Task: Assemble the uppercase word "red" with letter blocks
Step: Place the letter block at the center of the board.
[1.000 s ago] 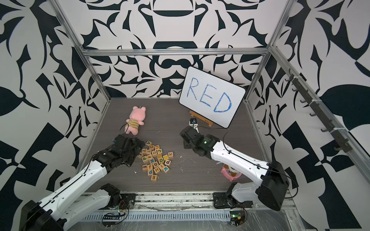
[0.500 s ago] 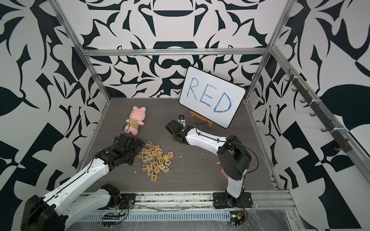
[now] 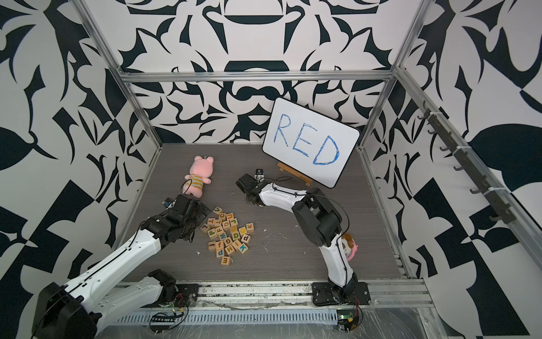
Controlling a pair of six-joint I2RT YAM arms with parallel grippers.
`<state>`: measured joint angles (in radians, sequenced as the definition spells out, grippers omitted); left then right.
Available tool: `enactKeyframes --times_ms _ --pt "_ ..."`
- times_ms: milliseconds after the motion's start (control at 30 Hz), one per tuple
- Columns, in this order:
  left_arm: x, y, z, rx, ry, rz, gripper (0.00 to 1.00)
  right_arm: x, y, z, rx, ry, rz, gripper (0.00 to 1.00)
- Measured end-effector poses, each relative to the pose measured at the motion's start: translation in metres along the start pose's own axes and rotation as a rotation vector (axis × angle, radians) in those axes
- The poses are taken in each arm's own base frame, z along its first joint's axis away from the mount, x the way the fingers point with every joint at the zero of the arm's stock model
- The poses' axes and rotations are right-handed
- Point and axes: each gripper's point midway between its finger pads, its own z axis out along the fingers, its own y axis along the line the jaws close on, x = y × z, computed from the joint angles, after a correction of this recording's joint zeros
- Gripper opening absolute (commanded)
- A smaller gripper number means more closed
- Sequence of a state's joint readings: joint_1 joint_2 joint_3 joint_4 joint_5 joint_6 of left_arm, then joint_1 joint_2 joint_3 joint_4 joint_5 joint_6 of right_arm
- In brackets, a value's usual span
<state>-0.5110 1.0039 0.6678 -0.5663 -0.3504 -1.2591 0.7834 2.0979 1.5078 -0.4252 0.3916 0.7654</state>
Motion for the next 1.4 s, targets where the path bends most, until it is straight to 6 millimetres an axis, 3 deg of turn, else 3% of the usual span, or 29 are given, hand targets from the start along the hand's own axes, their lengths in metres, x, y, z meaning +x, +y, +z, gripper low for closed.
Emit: enactKeyframes --times_ms 433,1033,1400 --pt "0.001 0.001 0.001 -0.006 0.002 0.001 1.0 -0.006 0.005 0.019 0.015 0.004 0.009 0.17" --pt "0.002 0.006 0.002 -0.029 0.007 0.008 1.0 -0.004 0.008 0.023 0.018 0.024 0.008 0.44" --pt "0.001 0.007 -0.002 -0.041 0.01 0.014 1.0 -0.005 0.011 0.022 0.002 0.026 0.018 0.47"
